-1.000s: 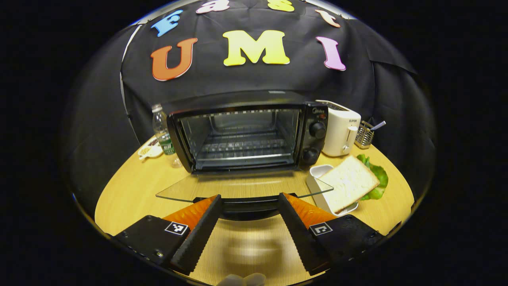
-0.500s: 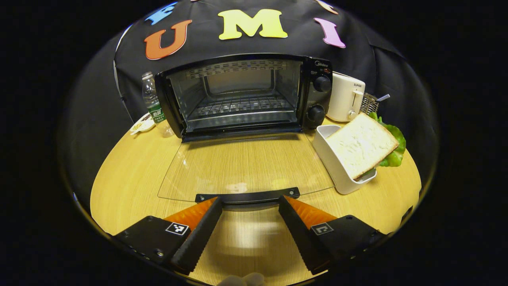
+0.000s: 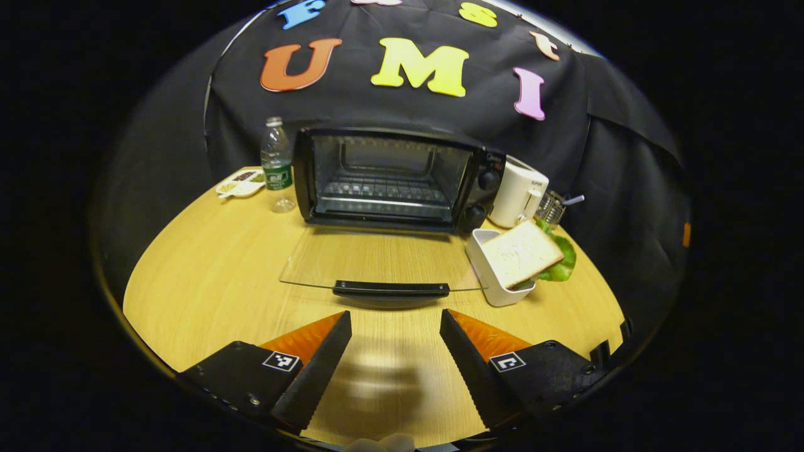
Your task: Open the electric oven with the left hand, put the food in, and close the electric oven.
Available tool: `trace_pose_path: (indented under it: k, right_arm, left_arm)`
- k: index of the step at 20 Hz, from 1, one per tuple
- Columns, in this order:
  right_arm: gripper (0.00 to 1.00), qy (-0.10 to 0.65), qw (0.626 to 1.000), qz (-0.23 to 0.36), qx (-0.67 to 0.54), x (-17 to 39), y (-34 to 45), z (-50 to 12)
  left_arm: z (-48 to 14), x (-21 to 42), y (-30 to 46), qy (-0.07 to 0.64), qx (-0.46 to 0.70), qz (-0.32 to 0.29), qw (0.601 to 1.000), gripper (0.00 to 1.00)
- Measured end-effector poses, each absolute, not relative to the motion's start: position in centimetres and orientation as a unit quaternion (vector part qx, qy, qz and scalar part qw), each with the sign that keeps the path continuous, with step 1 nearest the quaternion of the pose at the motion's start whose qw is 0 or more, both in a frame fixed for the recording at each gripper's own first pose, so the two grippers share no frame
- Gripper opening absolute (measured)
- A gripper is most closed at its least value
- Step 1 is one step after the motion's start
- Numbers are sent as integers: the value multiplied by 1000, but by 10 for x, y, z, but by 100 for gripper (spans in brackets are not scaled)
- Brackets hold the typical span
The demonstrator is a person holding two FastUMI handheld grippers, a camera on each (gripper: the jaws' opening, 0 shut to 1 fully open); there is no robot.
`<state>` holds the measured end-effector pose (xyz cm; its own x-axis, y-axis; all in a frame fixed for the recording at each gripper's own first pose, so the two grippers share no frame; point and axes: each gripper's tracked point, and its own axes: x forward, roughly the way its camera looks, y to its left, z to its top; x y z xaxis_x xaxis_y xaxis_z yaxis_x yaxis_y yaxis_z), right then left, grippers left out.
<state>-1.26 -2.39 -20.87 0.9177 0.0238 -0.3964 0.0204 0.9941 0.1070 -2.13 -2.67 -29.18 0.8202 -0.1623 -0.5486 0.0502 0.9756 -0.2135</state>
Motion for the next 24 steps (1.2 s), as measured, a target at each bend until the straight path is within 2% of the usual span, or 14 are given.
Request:
trace_pose_path:
  k: [1, 2, 6, 12, 13, 15, 18, 19, 20, 21, 24]
  right_arm:
    - [96, 216, 974, 16, 68, -2, -18, -227]
    - [100, 227, 970, 31, 78, 11, -13, -244]
    - [99, 263, 952, 101, 118, 68, 17, -292]
    - [98, 293, 926, 176, 163, 159, 45, -314]
    - [89, 301, 920, 185, 168, 170, 46, -318]
    - [89, 318, 903, 217, 191, 186, 59, -319]
    - [82, 352, 881, 244, 200, 197, 63, -330]
    - [75, 363, 874, 249, 207, 198, 65, -332]
    - [82, 370, 864, 261, 222, 197, 68, -330]
    - [56, 378, 855, 268, 234, 197, 69, -330]
    - [46, 381, 840, 281, 264, 198, 69, -325]
  left_arm:
    - [-276, -27, -16, 284, -102, -47, 952, 94]
    - [-255, -33, -3, 265, -104, -37, 958, 93]
    - [-172, -49, 33, 188, -73, -8, 979, 93]
    - [-73, -61, 48, 102, -29, 39, 994, 92]
    - [-62, -61, 46, 94, -26, 43, 994, 92]
    - [-46, -61, 45, 85, -29, 57, 994, 92]
    - [-37, -60, 46, 88, -36, 86, 992, 93]
    - [-36, -61, 45, 92, -41, 99, 990, 92]
    - [-35, -61, 45, 94, -44, 110, 988, 92]
    - [-35, -63, 44, 97, -47, 119, 987, 93]
    - [-36, -68, 41, 96, -46, 132, 986, 93]
